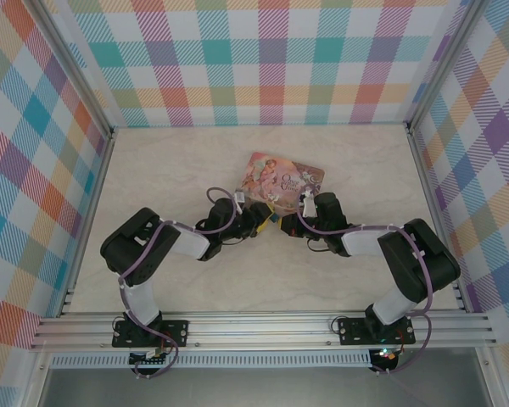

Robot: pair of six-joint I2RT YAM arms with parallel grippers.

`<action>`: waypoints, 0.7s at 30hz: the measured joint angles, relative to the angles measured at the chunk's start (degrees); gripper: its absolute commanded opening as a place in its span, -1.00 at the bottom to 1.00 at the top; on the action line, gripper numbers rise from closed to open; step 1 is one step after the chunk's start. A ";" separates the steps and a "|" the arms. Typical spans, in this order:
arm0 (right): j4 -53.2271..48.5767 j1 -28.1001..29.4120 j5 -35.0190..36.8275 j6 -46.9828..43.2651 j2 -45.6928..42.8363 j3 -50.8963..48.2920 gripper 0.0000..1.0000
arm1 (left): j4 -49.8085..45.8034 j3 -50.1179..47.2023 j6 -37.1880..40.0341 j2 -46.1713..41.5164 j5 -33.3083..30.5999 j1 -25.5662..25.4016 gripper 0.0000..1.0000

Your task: Unlock a padlock with a key

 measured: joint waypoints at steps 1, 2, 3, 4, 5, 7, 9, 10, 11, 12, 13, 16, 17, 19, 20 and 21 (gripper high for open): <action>-0.02 0.00 -0.13 0.22 0.00 0.00 -0.98 | 0.04 0.13 -0.26 0.35 0.00 -0.15 -0.01; -0.02 0.00 -0.17 0.46 0.00 0.00 -0.98 | 0.09 0.26 -0.44 0.59 0.00 -0.31 -0.04; 0.00 0.00 -0.22 0.63 0.02 0.00 -0.98 | 0.28 0.44 -0.81 0.85 0.00 -0.48 -0.08; 0.00 0.00 -0.31 0.70 0.02 0.00 -0.98 | 0.48 0.63 -1.18 1.09 0.00 -0.63 -0.13; 0.00 0.00 -0.37 0.81 0.02 0.00 -0.98 | 0.96 0.74 -1.40 1.31 0.00 -0.79 -0.17; 0.00 0.00 -0.39 0.92 0.04 0.04 -0.98 | 1.73 0.87 -1.75 1.77 -0.04 -0.98 -0.24; 0.00 0.00 -0.39 1.03 0.07 0.07 -0.98 | 2.49 0.96 -2.19 2.47 -0.02 -1.01 -0.27; 0.00 0.00 -0.42 1.03 0.07 0.07 -0.98 | 2.99 1.05 -2.51 2.97 0.00 -1.05 -0.27; 0.00 0.00 -0.44 1.05 0.09 0.09 -0.98 | 3.21 1.16 -2.67 3.32 0.00 -1.11 -0.27; 0.00 0.00 -0.50 1.05 0.11 0.09 -0.98 | 3.41 1.38 -2.89 3.67 0.00 -1.25 -0.28; 0.00 0.00 -0.59 1.05 0.11 0.09 -0.98 | 3.63 1.57 -3.08 3.96 0.00 -1.38 -0.30; 0.02 -0.07 -0.68 1.29 0.11 0.11 -0.97 | 4.04 1.84 -3.63 4.44 -0.04 -1.64 -0.40; 0.02 -0.07 -0.76 1.42 0.13 0.11 -0.97 | 4.11 1.84 -3.82 4.55 -0.04 -1.64 -0.43; 0.00 -0.07 -0.79 1.68 0.22 0.11 -0.97 | 4.22 1.84 -4.15 4.66 -0.04 -1.64 -0.51; 0.00 -0.07 -0.76 1.81 0.22 0.11 -0.96 | 4.26 1.84 -4.17 4.66 -0.07 -1.64 -0.53; 0.02 -0.07 -0.76 2.01 0.22 0.11 -0.96 | 4.26 1.84 -4.33 4.66 -0.13 -1.64 -0.55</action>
